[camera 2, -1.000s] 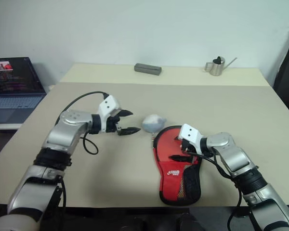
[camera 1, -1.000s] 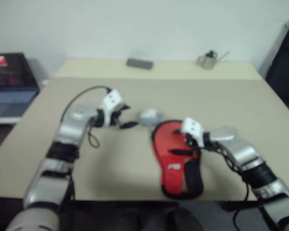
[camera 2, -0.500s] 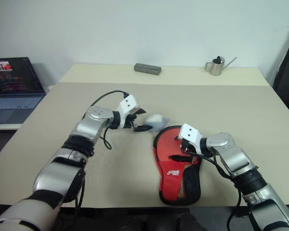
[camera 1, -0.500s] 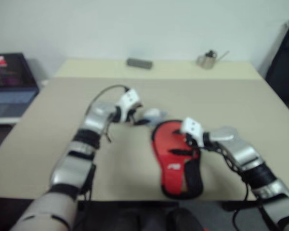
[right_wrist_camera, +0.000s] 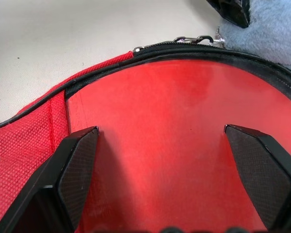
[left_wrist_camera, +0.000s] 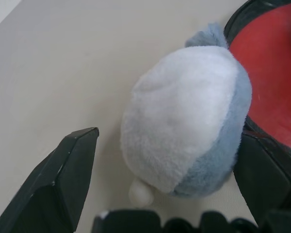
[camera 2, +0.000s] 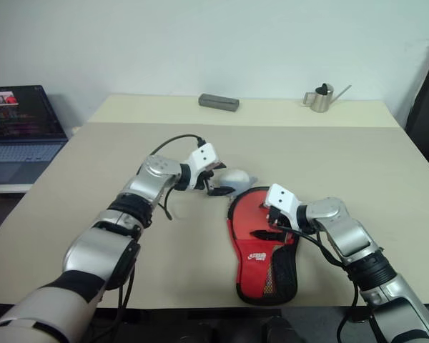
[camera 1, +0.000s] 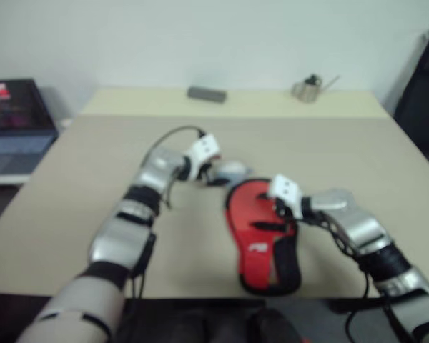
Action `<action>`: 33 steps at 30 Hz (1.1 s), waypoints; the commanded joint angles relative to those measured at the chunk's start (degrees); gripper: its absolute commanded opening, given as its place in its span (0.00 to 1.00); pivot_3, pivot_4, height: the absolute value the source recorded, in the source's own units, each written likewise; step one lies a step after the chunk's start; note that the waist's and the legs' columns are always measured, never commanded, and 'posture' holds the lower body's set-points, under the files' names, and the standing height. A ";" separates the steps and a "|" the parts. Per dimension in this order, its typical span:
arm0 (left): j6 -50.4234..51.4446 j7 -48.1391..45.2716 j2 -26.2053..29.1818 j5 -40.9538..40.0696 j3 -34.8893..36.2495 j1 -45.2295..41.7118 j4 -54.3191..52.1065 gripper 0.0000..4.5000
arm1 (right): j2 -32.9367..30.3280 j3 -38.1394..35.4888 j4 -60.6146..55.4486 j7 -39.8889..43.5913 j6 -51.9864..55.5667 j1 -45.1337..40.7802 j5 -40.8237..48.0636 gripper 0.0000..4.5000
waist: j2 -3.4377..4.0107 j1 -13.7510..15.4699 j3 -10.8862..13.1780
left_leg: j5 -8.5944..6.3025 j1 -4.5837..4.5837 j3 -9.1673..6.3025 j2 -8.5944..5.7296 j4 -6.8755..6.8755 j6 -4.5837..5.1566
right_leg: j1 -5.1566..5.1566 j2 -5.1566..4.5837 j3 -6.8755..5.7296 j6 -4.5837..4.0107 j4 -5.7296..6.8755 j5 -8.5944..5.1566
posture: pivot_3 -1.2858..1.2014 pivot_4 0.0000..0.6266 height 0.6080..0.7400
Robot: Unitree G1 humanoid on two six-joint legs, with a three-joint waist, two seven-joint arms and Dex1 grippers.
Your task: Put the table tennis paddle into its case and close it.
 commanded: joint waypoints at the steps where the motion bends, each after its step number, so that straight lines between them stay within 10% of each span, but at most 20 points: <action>1: -1.40 0.08 -0.89 0.66 0.06 -1.03 0.21 0.71 | -0.07 -0.99 -1.87 -0.36 0.36 0.59 -0.24 1.00 | 0.00 0.02 0.00 | 0.00 0.00 0.00 0.00 0.01 0.00 | 0.00 0.00 0.00 0.00 0.00 0.00 | 0.52 0.24 1.00; 10: -2.01 -1.33 -2.34 0.83 0.06 -0.13 -0.18 0.08 | -0.76 -1.43 -2.17 -1.23 3.08 1.01 -0.47 1.00 | -0.01 0.03 -0.01 | 0.00 0.00 0.00 -0.01 0.01 0.00 | 0.01 0.00 0.00 0.00 0.01 0.00 | 0.52 0.24 1.00; 33: -2.20 7.74 -4.62 3.85 -0.46 -1.65 2.64 0.06 | -4.08 1.69 -1.18 0.42 8.43 1.78 -2.54 1.00 | -0.09 0.37 -0.11 | 0.00 0.21 -0.09 -0.09 0.06 0.00 | 0.29 -0.02 -0.05 0.05 0.01 0.01 | 0.52 0.24 1.00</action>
